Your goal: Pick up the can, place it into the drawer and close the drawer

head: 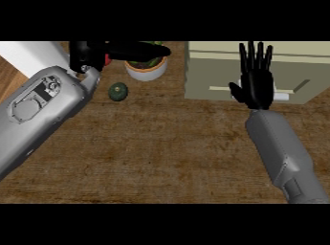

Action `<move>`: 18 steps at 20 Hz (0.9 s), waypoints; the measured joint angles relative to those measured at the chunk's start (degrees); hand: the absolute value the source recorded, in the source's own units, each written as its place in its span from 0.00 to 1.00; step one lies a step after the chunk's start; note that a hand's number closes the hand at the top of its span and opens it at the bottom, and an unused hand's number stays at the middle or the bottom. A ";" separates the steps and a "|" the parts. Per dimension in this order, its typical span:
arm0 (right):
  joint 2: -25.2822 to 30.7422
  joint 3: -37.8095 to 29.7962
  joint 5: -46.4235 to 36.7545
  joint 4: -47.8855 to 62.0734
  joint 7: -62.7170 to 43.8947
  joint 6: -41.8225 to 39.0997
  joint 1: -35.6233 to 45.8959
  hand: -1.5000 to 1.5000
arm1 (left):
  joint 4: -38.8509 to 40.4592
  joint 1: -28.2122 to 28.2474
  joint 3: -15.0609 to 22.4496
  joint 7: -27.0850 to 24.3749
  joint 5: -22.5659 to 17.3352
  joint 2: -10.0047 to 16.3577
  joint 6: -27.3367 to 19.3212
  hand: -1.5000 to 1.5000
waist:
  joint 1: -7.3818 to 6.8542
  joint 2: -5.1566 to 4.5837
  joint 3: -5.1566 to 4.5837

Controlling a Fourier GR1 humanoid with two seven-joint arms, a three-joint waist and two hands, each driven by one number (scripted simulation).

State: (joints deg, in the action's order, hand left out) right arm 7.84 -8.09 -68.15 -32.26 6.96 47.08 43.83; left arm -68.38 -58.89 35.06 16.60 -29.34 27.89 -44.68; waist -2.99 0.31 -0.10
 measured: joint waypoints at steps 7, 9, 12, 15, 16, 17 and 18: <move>2.29 -1.73 -0.45 7.22 -2.33 -1.24 9.06 0.00 | -4.80 4.77 -0.20 -0.60 1.01 1.68 0.57 0.00 | -1.17 -0.64 0.02; 3.25 -2.04 -0.87 10.03 -2.64 -2.90 12.00 0.00 | -6.34 5.81 -0.25 -0.44 1.25 2.18 0.65 0.00 | -1.74 -1.04 0.04; 3.91 -2.66 -0.90 13.32 -2.63 -3.84 14.70 0.00 | -7.28 7.12 -0.55 -0.56 1.68 2.44 0.85 0.00 | -1.68 -1.40 0.10; 4.15 -3.20 -0.80 15.66 -2.22 -3.92 16.34 0.00 | -8.09 8.10 -0.80 -1.02 2.32 2.71 1.22 0.00 | -1.53 -1.56 0.12; 4.29 -3.41 -0.76 16.30 -2.28 -3.90 16.76 0.00 | -8.60 8.55 -0.86 -0.91 2.36 2.88 1.30 0.00 | -1.61 -1.58 0.13; 4.41 -3.70 -0.38 16.81 -1.42 -4.45 17.10 0.00 | -9.11 9.76 -0.78 -1.51 2.59 2.84 1.19 0.00 | -1.59 -1.61 0.16; 4.45 -3.87 -0.24 17.35 -0.92 -4.74 17.48 0.00 | -9.41 10.21 -1.10 -1.61 2.50 3.11 1.54 0.00 | -1.52 -1.64 0.16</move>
State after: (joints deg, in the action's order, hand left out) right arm 12.29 -11.96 -68.39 -14.91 6.04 42.34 61.30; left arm -77.80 -48.68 33.97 14.99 -26.84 31.00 -43.15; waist -4.51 -1.33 0.06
